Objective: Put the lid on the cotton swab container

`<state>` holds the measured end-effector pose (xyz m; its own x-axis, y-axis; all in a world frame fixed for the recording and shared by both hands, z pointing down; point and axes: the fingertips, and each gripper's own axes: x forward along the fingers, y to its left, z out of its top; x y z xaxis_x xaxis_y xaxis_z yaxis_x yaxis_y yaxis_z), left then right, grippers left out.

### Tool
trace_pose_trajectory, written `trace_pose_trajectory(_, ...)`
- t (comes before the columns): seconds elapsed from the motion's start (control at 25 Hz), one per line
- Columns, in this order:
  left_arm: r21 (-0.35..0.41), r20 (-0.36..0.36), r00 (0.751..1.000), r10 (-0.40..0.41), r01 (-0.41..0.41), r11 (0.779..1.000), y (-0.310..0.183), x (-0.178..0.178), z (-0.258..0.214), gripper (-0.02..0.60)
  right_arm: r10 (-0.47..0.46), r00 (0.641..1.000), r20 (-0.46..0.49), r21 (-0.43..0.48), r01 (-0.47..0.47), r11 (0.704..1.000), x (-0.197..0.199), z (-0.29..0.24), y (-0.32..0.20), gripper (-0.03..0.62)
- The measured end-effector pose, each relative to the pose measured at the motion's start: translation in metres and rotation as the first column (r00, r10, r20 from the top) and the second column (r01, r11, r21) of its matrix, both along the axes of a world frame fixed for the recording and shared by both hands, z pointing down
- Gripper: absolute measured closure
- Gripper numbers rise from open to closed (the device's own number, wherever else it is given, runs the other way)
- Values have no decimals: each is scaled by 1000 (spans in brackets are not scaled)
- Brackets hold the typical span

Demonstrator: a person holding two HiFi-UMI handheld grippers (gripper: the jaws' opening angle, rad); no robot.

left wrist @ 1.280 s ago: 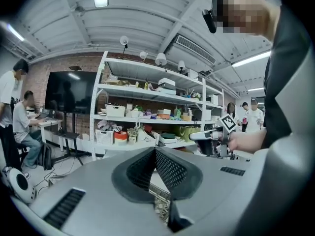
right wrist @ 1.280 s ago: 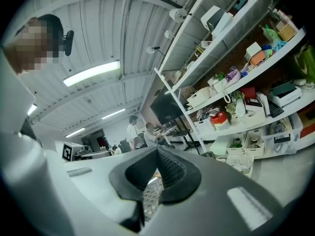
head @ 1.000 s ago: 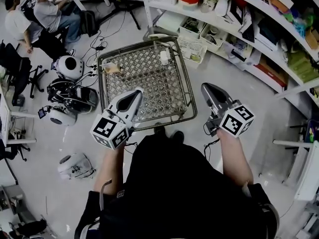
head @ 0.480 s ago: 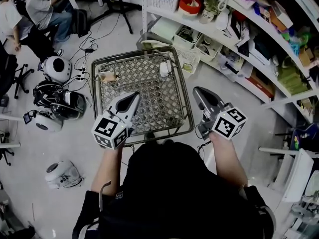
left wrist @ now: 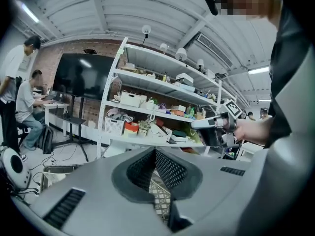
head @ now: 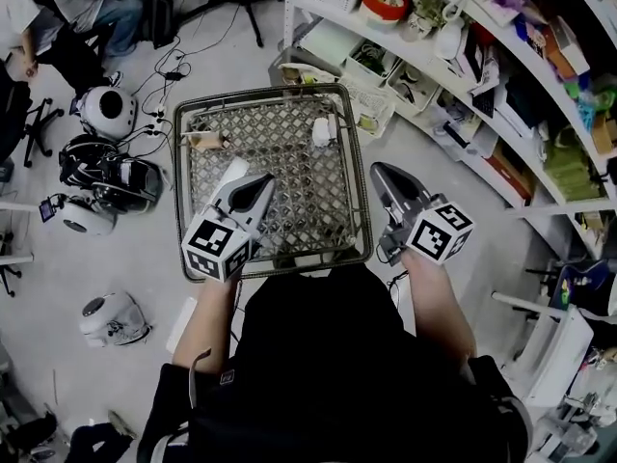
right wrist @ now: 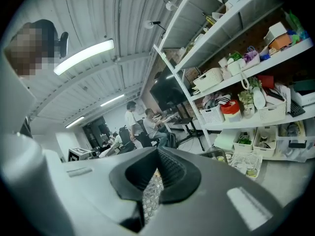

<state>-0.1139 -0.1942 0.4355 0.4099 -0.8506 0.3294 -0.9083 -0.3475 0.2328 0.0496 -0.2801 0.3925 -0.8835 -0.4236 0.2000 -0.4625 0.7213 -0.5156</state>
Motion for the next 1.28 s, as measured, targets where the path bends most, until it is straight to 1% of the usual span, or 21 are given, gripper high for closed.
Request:
trace_pose_trajectory(0.12, -12, 11, 999, -42, 42, 999, -14, 4, 6, 577, -41, 999, 7, -20, 41, 999, 2, 9, -19, 586)
trace_pose_trajectory(0.2, -20, 23, 996, -84, 85, 996, -24, 8, 12, 577, -76, 997, 10, -30, 76, 997, 5, 16, -36, 586)
trace_pose_trajectory(0.4, -51, 38, 979, -199, 200, 978, -52, 24, 22, 577, -178, 984, 4, -66, 177, 982, 15, 42, -78, 586)
trace_pose_trajectory(0.56, -91, 49, 968, -248, 251, 964, -66, 32, 30, 577, -255, 967, 5, -120, 254, 960, 15, 65, -97, 586)
trace_pose_trajectory(0.68, -119, 39, 961, -273, 275, 954, -73, 33, 38, 577, -277, 961, -11, -159, 272, 949, 11, 84, -108, 586)
trace_pose_trajectory(0.84, -154, 36, 964, -265, 267, 951, -76, 34, 59, 577, -285, 958, -29, -205, 273, 940, 0, 109, -112, 586)
trace_pose_trajectory(1.0, -195, 34, 973, -229, 231, 953, -83, 26, 85, 577, -263, 964, -46, -223, 247, 943, -14, 128, -117, 586)
trace_pose_trajectory(1.12, -205, 37, 978, -207, 210, 956, -94, 19, 101, 577, -255, 965, -57, -246, 234, 941, -20, 144, -118, 586)
trace_pose_trajectory(1.28, -218, 50, 986, -159, 166, 962, -114, 13, 119, 577, -246, 966, -83, -277, 214, 937, -24, 162, -121, 586)
